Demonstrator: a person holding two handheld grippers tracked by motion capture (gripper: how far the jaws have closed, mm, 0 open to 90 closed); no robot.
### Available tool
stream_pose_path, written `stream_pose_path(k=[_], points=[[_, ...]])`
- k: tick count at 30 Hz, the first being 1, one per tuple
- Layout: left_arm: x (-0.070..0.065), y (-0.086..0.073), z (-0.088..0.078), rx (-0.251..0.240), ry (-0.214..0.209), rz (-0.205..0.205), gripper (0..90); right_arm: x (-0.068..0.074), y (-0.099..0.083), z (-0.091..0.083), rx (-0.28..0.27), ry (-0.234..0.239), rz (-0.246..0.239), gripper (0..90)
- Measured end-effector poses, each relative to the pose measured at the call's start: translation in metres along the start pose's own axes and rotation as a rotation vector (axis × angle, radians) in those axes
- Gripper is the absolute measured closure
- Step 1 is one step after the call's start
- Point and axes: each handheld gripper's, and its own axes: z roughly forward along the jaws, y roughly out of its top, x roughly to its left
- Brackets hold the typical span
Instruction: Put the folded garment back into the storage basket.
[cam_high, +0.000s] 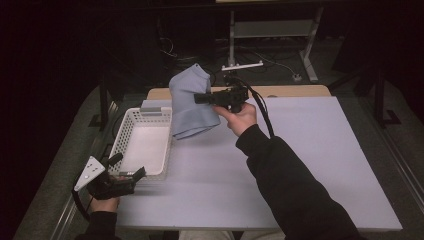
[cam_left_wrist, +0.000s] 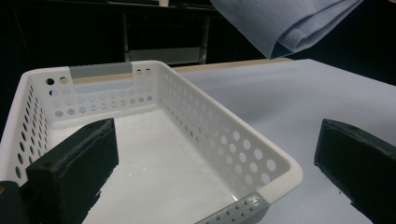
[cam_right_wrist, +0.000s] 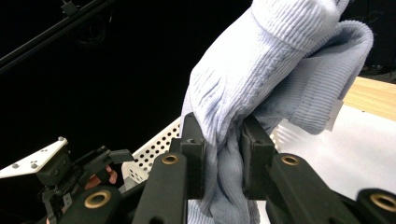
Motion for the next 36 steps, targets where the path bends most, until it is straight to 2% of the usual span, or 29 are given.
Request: stream_pose_path(k=[36], points=[[0.001,0.000,0.000,-0.005,-0.002,-0.003,0.0,0.029,0.011,0.063,0.034,0.046,-0.042,73.4]])
